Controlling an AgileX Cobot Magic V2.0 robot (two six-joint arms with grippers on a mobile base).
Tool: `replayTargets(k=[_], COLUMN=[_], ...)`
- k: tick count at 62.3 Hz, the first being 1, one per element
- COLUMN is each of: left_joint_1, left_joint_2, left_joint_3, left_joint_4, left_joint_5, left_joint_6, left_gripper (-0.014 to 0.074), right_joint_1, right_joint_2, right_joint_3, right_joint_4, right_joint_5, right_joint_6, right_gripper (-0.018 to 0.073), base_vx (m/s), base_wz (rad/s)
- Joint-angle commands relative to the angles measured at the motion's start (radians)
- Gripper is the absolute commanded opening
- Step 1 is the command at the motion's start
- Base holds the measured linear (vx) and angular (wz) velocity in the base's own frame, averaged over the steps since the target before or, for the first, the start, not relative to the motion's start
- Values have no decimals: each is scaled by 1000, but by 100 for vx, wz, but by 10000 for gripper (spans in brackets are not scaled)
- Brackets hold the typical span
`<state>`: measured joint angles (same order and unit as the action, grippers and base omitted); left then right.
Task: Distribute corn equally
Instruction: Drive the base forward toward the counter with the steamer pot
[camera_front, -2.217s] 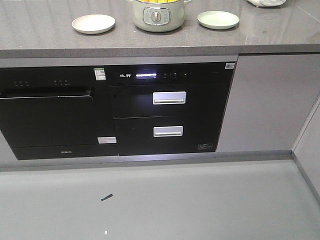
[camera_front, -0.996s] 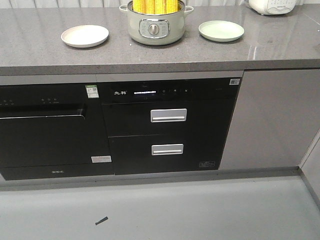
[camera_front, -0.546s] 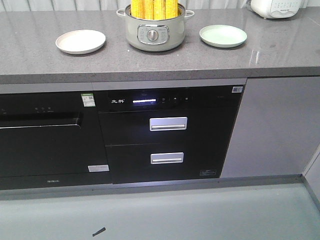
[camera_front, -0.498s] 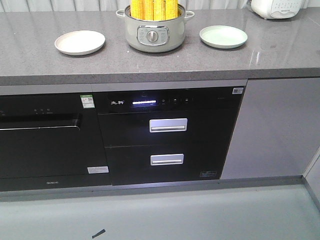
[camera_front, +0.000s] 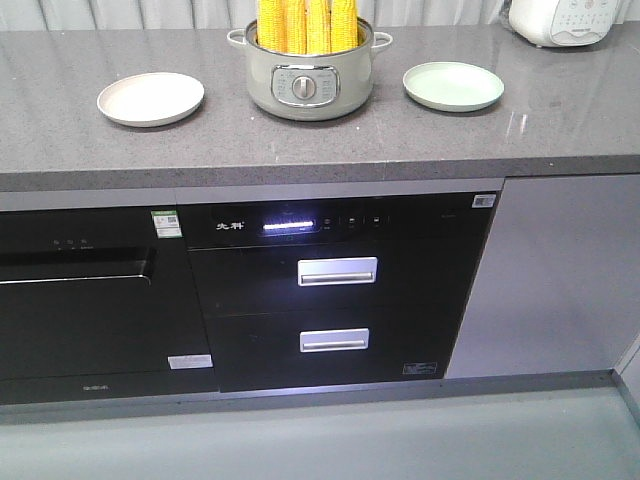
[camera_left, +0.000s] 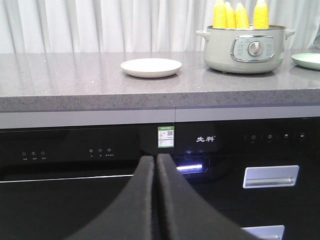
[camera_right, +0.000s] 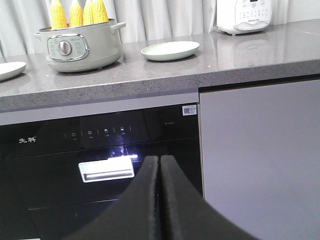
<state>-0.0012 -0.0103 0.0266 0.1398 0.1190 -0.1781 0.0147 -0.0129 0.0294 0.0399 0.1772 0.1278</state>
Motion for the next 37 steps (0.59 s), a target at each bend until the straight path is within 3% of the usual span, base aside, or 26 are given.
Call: replayTargets(k=[1, 37], left_joint_1=[-2, -2], left_joint_2=[-16, -16], left_joint_3=[-4, -4], left_joint_4=[1, 1], left_joint_5=[-76, -76], left_joint_6=[-8, -8], left_gripper=[-7, -7], right_joint_1=[-6, -6], right_joint_2=[-4, -4], right_joint_3=[8, 8], right_joint_4=[-9, -9], right_joint_5=[-74, -74], right_joint_6=[-3, -3], right_gripper=[-1, -1], base_vx=[14, 15], base_wz=[0, 1])
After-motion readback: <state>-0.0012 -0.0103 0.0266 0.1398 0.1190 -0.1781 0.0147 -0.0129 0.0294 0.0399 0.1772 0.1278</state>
